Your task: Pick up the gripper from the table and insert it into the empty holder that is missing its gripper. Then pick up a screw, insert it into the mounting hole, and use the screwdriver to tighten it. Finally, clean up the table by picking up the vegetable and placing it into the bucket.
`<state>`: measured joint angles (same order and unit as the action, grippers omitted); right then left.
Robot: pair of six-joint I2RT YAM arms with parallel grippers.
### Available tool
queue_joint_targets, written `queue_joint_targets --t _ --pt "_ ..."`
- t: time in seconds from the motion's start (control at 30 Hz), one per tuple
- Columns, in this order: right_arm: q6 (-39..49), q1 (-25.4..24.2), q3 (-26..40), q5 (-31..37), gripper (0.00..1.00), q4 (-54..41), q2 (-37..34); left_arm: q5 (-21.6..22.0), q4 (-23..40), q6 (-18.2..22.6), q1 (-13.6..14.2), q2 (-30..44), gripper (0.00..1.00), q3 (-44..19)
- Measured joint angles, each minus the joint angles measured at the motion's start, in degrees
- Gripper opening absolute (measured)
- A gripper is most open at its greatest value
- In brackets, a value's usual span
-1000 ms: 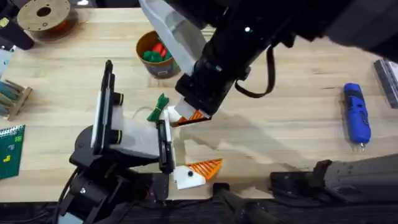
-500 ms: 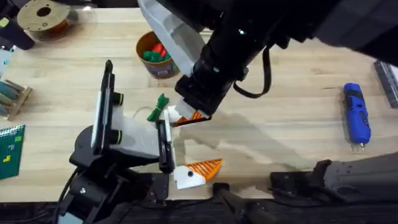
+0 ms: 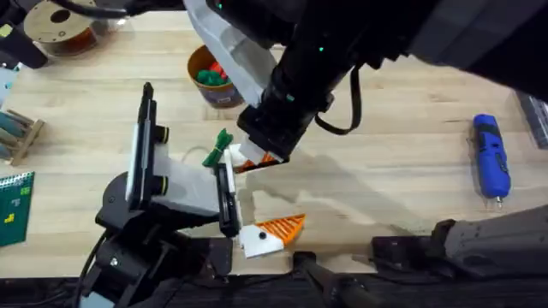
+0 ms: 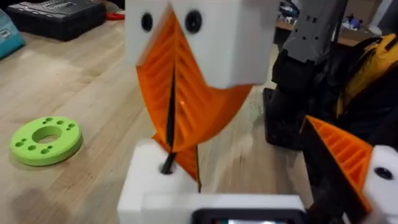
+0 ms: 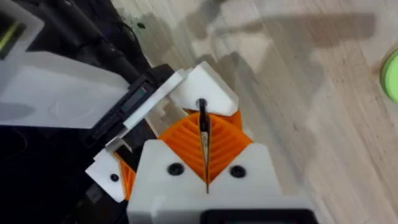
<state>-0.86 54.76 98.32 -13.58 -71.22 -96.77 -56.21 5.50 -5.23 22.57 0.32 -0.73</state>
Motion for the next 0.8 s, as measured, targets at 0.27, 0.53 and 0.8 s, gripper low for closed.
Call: queue_joint_targets --t 0.27,0.53,0.8 --pt "-0.2 0.0 0.1 0.0 0.007 4.5 -0.1 -0.2 -0.1 -0.4 0.0 0.0 0.987 0.0" --pt "-0.4 0.0 0.1 0.0 0.007 4.7 -0.1 -0.8 0.0 0.0 0.0 0.0 0.987 0.0" --pt "-0.4 -0.7 0.3 1.6 0.007 5.0 3.4 -1.0 0.0 0.3 0.0 0.0 0.987 0.0"
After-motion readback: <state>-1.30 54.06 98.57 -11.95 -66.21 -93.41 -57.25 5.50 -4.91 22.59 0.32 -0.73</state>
